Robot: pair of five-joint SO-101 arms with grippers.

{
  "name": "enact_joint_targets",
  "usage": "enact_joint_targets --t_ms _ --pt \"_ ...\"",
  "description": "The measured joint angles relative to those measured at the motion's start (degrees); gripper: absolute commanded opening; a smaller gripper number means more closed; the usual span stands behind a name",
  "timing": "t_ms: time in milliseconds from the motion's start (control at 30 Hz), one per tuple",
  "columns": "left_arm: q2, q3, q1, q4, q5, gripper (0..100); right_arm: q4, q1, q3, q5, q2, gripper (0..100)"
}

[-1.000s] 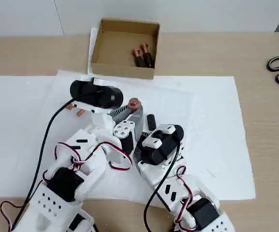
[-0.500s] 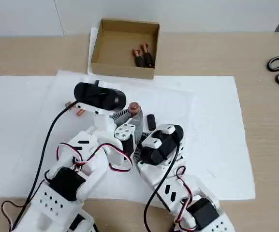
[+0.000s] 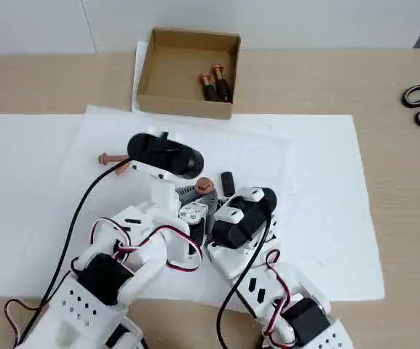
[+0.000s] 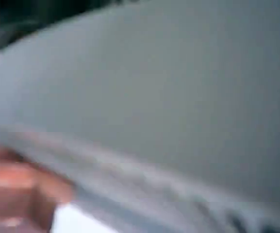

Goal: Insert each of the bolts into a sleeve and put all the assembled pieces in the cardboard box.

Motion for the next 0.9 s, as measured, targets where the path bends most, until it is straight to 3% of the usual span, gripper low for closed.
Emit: enact_joint_targets --t_ms 333,500,600,900 --pt "-0.6 4.9 0.7 -0.4 -5.4 1 0.1 -0.1 0.2 -0.2 0.1 0.4" --pt "-0.7 4.6 0.6 0.0 -6.4 17 0.1 -0.1 0.2 -0.2 0.2 0.4" --pt "-0.5 2.9 0.6 4.3 -6.9 23 0.1 0.0 0.2 0.0 0.2 0.4" --pt "-0.1 -8.4 -1.7 15.8 -6.6 23 0.3 0.1 0.1 0.0 0.1 0.4"
